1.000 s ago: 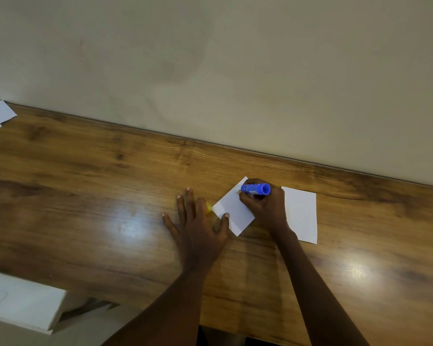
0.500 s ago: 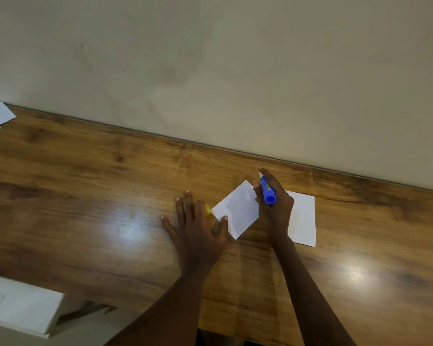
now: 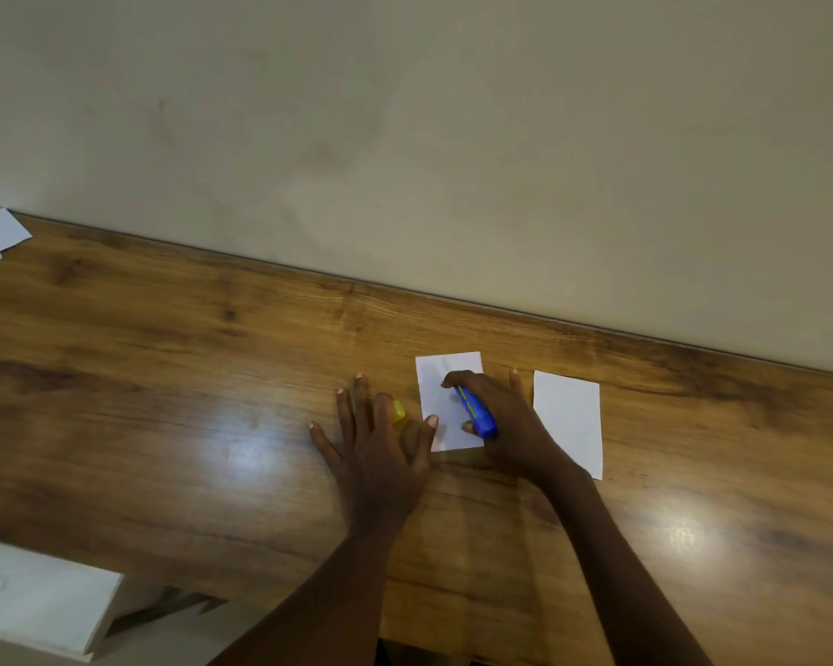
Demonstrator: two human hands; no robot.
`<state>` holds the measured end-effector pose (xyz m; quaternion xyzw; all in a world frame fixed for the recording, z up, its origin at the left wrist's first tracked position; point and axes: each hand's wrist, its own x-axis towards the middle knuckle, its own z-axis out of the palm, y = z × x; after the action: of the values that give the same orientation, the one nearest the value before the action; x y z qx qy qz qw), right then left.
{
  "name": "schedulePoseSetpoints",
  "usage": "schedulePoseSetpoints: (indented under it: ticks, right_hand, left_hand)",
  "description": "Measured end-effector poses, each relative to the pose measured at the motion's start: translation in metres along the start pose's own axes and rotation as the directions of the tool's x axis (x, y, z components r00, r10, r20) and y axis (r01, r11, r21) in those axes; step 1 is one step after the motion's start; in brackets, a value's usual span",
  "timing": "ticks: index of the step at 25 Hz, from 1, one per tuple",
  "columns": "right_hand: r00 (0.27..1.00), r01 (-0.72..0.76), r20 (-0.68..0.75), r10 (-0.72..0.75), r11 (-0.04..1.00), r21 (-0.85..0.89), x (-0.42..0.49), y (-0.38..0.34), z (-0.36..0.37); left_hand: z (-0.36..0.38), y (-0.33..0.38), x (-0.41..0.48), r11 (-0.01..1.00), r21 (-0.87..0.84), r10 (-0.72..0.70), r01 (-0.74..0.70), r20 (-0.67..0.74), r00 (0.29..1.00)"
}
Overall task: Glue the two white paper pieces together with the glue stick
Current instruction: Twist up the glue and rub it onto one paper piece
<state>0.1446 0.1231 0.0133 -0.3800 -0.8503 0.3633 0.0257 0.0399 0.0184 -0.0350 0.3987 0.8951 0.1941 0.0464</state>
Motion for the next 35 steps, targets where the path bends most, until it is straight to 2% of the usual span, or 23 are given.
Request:
schedulePoseSetpoints:
  ticks: [3, 5, 6, 7, 9, 11, 12, 14, 18, 22, 28, 33, 35]
  right_hand:
    - [0.974, 0.081, 0.213, -0.082, 0.997, 0.013, 0.000, 0.004, -0.017]
    - [0.968, 0.093, 0.232, -0.097, 0.995, 0.029, 0.002, 0.005, -0.016]
    - [0.983, 0.109, 0.144, -0.118, 0.992, 0.070, 0.002, 0.002, -0.013]
    - [0.992, 0.127, -0.009, -0.128, 0.979, 0.160, 0.003, -0.002, -0.008]
    - [0.959, 0.142, -0.284, -0.005, 0.874, 0.464, 0.006, -0.015, 0.008]
    - [0.929, 0.106, -0.321, 0.181, 0.702, 0.704, 0.015, -0.023, 0.024]
    - [0.920, 0.080, -0.308, 0.242, 0.655, 0.751, 0.018, -0.023, 0.031]
    - [0.903, 0.080, -0.347, 0.254, 0.694, 0.715, 0.022, -0.018, 0.040]
    - [0.906, 0.117, -0.398, 0.147, 0.816, 0.566, 0.022, -0.013, 0.047]
    - [0.890, 0.156, -0.443, 0.110, 0.838, 0.523, 0.021, -0.014, 0.049]
    - [0.707, 0.144, -0.673, 0.219, 0.887, 0.440, 0.023, -0.015, 0.054]
    - [0.666, 0.048, -0.669, 0.330, 0.876, 0.480, 0.025, -0.014, 0.054]
    - [0.650, 0.063, -0.644, 0.404, 0.815, 0.576, 0.026, -0.014, 0.049]
  left_hand:
    - [0.001, 0.000, 0.001, 1.000, 0.030, 0.001, -0.001, 0.004, 1.000]
    - [0.002, -0.001, 0.001, 0.999, 0.045, 0.006, -0.006, -0.001, 1.000]
    - [0.003, 0.000, 0.002, 0.999, 0.048, 0.008, -0.008, -0.002, 1.000]
    - [0.003, 0.000, 0.001, 0.999, 0.049, 0.009, -0.009, -0.002, 1.000]
    - [0.004, -0.001, 0.001, 0.999, 0.046, 0.005, -0.006, 0.011, 1.000]
    - [0.004, -0.002, 0.001, 0.998, 0.060, 0.007, -0.008, 0.018, 1.000]
    - [0.004, -0.003, 0.001, 0.998, 0.067, 0.010, -0.011, 0.018, 1.000]
    - [0.004, -0.003, 0.000, 0.998, 0.061, 0.011, -0.013, 0.018, 1.000]
    - [0.004, -0.003, 0.000, 0.998, 0.056, 0.023, -0.024, 0.019, 1.000]
    - [0.003, -0.002, 0.000, 0.998, 0.054, 0.020, -0.021, 0.025, 0.999]
    - [0.005, -0.003, 0.000, 0.998, 0.056, 0.015, -0.016, 0.019, 1.000]
    - [0.004, -0.002, 0.000, 0.997, 0.071, 0.011, -0.012, 0.011, 1.000]
    - [0.004, -0.002, 0.001, 0.998, 0.066, 0.015, -0.015, -0.001, 1.000]
